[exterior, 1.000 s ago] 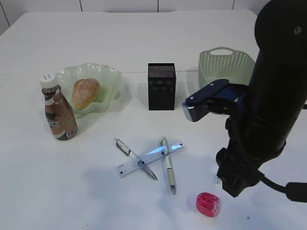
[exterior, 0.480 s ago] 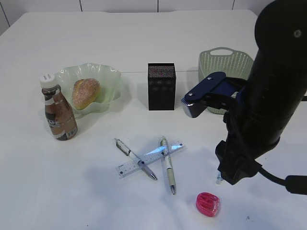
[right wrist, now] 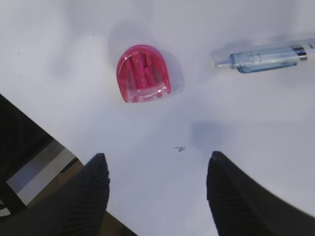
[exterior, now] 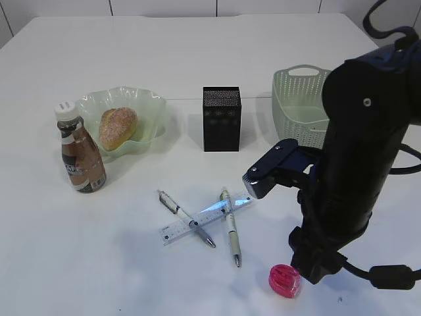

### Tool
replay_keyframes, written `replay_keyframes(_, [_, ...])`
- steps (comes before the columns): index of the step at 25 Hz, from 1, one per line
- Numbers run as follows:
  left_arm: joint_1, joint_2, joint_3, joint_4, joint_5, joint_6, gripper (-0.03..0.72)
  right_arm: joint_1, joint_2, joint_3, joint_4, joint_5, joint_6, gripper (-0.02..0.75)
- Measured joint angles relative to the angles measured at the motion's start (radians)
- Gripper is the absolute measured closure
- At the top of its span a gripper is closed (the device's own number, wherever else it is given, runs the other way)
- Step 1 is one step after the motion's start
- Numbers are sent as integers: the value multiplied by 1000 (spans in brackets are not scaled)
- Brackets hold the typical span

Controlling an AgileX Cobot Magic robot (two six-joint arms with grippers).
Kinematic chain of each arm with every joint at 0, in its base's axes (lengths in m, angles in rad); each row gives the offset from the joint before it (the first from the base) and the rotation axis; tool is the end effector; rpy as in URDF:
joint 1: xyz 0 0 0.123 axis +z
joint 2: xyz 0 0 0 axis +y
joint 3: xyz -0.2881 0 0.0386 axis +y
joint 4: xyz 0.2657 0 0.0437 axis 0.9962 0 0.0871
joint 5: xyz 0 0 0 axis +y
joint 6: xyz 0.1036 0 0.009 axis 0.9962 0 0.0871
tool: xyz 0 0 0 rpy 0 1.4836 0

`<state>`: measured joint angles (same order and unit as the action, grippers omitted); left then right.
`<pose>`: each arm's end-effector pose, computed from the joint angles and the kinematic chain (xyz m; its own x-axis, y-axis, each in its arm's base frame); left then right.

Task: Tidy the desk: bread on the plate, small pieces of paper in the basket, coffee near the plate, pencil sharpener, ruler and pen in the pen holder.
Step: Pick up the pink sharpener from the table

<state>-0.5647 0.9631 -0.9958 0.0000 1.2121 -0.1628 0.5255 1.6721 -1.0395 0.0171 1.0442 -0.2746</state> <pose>0.1513 -0.0959 0.3416 -0.8267 0.3318 -0.4544 0.4066 0.9106 -0.0746 0.2636 0.1547 0.1799 -0.7027 -0.7113 0.0142 -0.7111 0.7028 0.0192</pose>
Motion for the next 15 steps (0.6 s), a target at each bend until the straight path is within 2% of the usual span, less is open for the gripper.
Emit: replay_keyframes(15, [0, 0, 0, 0, -35, 0, 449, 0, 90, 0, 48, -63, -47, 245])
